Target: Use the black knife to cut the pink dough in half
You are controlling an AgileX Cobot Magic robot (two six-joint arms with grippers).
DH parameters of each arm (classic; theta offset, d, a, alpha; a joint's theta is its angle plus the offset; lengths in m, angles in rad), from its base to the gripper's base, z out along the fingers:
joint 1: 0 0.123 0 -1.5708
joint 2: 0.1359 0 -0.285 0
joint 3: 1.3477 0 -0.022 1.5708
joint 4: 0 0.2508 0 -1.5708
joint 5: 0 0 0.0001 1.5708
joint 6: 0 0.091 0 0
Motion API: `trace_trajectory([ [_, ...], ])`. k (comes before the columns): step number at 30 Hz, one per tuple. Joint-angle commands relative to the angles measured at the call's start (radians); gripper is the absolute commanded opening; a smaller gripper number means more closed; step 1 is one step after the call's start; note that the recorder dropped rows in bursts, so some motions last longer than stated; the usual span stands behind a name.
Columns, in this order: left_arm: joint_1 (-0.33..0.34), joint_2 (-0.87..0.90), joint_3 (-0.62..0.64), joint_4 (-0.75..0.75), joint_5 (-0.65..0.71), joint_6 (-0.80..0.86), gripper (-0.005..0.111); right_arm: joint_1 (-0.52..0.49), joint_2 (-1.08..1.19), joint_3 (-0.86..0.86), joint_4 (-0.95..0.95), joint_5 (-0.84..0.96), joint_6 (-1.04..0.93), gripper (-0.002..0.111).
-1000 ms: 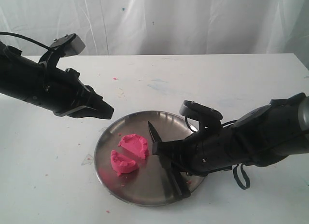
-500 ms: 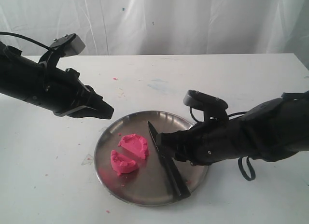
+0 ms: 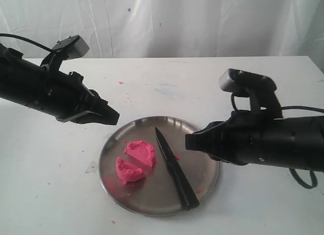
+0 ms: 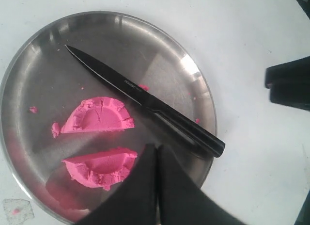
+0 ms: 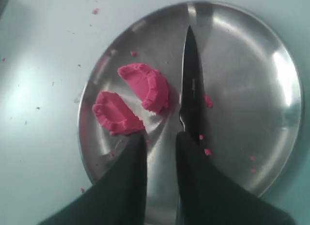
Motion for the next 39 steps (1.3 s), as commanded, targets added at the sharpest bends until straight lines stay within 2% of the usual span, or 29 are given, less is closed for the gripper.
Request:
trace_trajectory([
  [1, -0.007, -0.009, 0.006, -0.015, 0.013, 0.001, 0.000, -0.005, -0.147, 0.021, -0.124, 0.025, -0.010, 0.001],
  [5, -0.007, -0.009, 0.006, -0.015, 0.013, 0.001, 0.000, -0.005, -0.259, 0.024, -0.265, 0.058, 0.046, 0.000],
  [7, -0.007, -0.009, 0.006, -0.015, 0.013, 0.001, 0.000, -0.005, -0.315, 0.024, -0.378, 0.069, 0.148, 0.000],
  [14, -0.007, -0.009, 0.006, -0.015, 0.013, 0.001, 0.000, 0.052, -0.473, 0.024, -0.982, 0.077, 0.693, 0.000],
  [16, -0.007, -0.009, 0.006, -0.015, 0.013, 0.001, 0.000, 0.068, -0.507, 0.024, -1.105, 0.079, 0.846, 0.000],
  [18, -0.007, -0.009, 0.006, -0.015, 0.013, 0.001, 0.000, 0.078, -0.532, 0.024, -1.139, 0.086, 0.909, 0.000],
  [26, -0.007, -0.009, 0.006, -0.015, 0.013, 0.001, 0.000, 0.113, -0.546, 0.052, -1.177, 0.130, 0.907, 0.000],
  [39, -0.007, -0.009, 0.006, -0.015, 0.013, 0.001, 0.000, 0.186, -0.640, 0.153, -1.177, 0.006, 0.907, 0.000],
])
